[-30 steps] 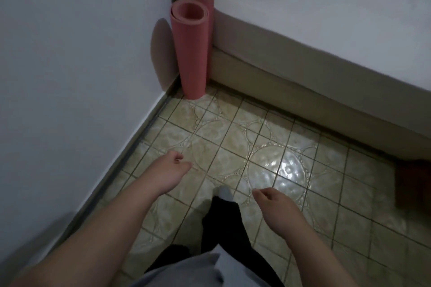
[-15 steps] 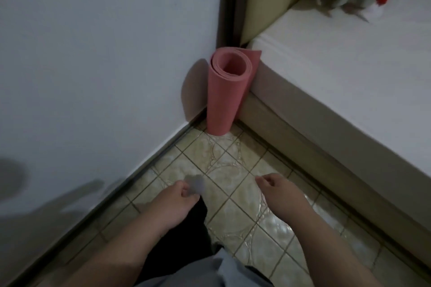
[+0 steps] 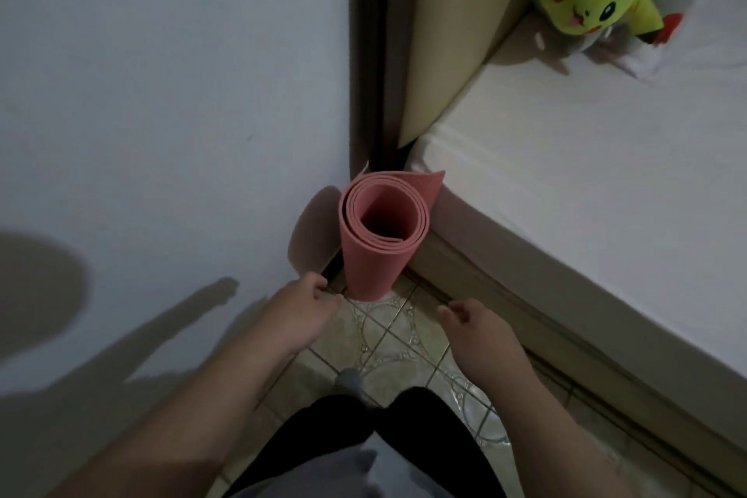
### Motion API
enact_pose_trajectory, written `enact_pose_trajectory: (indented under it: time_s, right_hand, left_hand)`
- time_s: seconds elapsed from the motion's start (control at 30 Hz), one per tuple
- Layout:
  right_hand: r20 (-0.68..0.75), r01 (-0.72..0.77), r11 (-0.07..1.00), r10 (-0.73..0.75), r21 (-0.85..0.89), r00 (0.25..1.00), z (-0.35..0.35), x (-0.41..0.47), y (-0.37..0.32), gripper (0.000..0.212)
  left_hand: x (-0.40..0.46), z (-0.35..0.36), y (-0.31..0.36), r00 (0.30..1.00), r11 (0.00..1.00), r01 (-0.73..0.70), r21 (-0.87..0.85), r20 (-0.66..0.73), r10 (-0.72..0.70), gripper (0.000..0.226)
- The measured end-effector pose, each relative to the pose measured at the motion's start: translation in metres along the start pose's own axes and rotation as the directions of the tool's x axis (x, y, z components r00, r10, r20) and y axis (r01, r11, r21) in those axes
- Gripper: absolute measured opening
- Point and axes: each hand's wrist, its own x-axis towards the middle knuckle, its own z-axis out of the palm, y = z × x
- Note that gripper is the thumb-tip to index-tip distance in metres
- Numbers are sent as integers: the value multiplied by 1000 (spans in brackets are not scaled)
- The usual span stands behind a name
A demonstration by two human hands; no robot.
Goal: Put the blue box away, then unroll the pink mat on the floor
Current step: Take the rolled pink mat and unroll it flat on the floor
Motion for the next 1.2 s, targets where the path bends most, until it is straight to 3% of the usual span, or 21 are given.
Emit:
enact_pose_trajectory:
  time_s: [0.3, 0.47, 0.63, 0.8, 0.87, 0.93, 1.0, 1.07, 1.2]
  right_hand:
    - [-81, 99, 994, -101, -36, 992, -27, 98, -29, 45]
    - [5, 178, 961, -181, -211, 984, -31, 166, -54, 58]
    - [126, 305, 858, -277, -413, 952, -22, 225, -87, 91]
    - [259, 342, 751, -232, -566, 938, -7, 258, -92, 97]
    - [299, 286, 803, -141, -523, 944, -1, 262, -88, 84]
    - [333, 139, 931, -20, -337, 943, 4, 261, -80, 68]
    - [350, -28, 988, 81, -154, 933, 8, 259, -72, 61]
    - [349, -85, 991, 115, -100, 930, 8, 254, -66, 57]
    - [307, -65, 995, 84, -72, 948, 4, 232, -52, 40]
  left_hand:
    - [103, -8, 39, 991, 990, 133, -38, 8, -133, 76]
    - [143, 7, 52, 964, 939, 264, -221, 46, -260, 85]
    - [169, 24, 60, 956, 862, 290, -416, 82, -282, 60]
    - [177, 37, 64, 916, 728, 376, -573, 115, -383, 85]
    - [178, 43, 62, 896, 653, 398, -644, 119, -429, 91]
    - [181, 52, 55, 863, 544, 425, -723, 143, -485, 95]
    - [185, 66, 45, 864, 498, 416, -761, 160, -478, 80]
    - [182, 71, 45, 909, 552, 369, -748, 166, -382, 52]
    - [166, 64, 49, 939, 628, 325, -708, 158, -307, 37]
